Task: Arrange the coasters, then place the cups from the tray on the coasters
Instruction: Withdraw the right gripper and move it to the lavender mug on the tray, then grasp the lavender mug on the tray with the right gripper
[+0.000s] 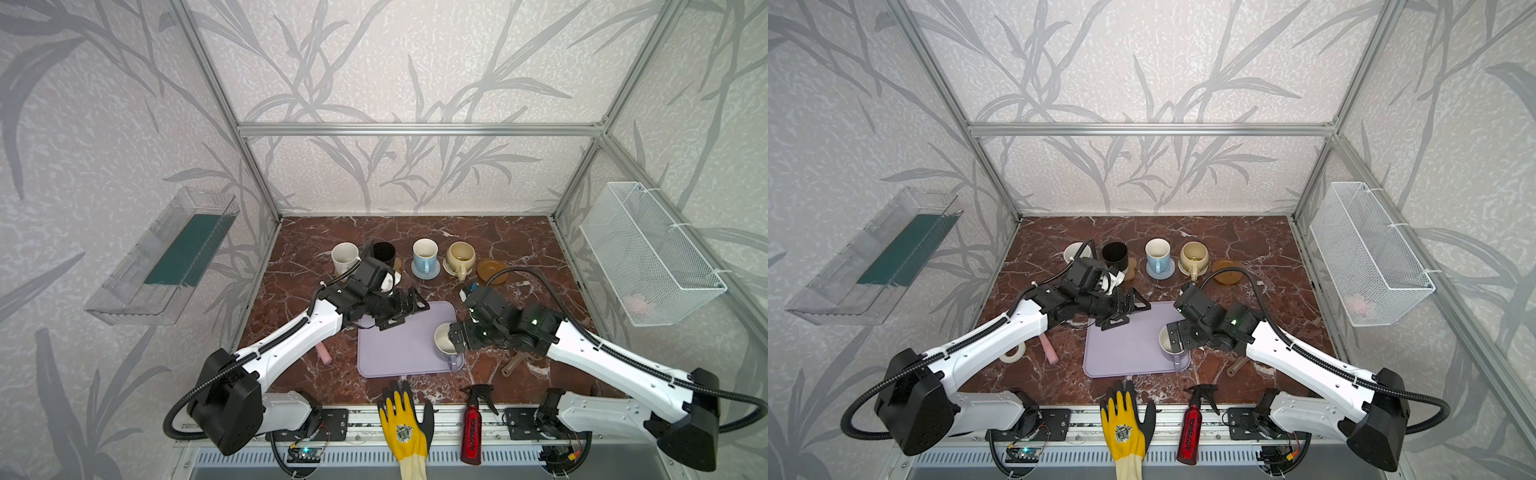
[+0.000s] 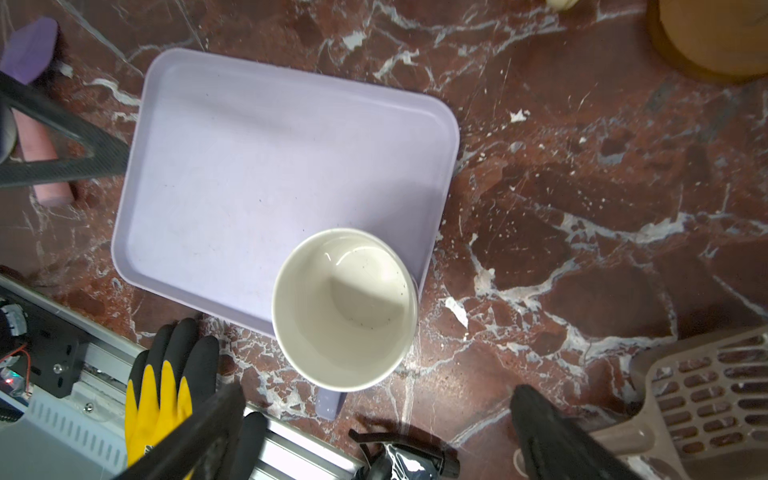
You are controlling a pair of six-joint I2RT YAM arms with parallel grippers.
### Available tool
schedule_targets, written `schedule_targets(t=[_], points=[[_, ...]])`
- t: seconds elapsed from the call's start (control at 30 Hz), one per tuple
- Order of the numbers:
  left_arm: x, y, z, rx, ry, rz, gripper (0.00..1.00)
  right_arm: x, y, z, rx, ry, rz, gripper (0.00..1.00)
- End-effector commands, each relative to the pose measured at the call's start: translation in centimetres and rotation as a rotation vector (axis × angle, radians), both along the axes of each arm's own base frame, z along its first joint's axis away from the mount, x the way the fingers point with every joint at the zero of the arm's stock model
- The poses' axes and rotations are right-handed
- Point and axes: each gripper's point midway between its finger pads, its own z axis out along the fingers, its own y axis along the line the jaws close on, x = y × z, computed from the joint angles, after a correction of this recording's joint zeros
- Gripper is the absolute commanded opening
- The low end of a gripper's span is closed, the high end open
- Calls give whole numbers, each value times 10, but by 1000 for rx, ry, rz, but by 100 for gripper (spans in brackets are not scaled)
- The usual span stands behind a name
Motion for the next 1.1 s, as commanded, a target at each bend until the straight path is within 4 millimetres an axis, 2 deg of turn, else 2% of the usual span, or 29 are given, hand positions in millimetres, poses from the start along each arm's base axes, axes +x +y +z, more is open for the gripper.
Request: schedule_targets(t=[0.0, 0.2, 0.43, 0.87, 1.07], points=[[-17, -1, -7, 16, 8, -35, 99, -11, -8, -8, -27, 15, -53, 99], [-30, -4, -27, 42, 30, -38, 99, -33, 2, -25, -21, 15, -30, 99], [-37, -8, -46, 53, 63, -39, 99, -39, 10, -45, -27, -10, -24, 99], [-40, -7, -63, 70, 81, -17, 99, -39, 22, -76, -72, -7, -22, 79], [-40, -7, -64, 71, 83, -13, 98, -37, 17, -84, -67, -12, -70, 63]])
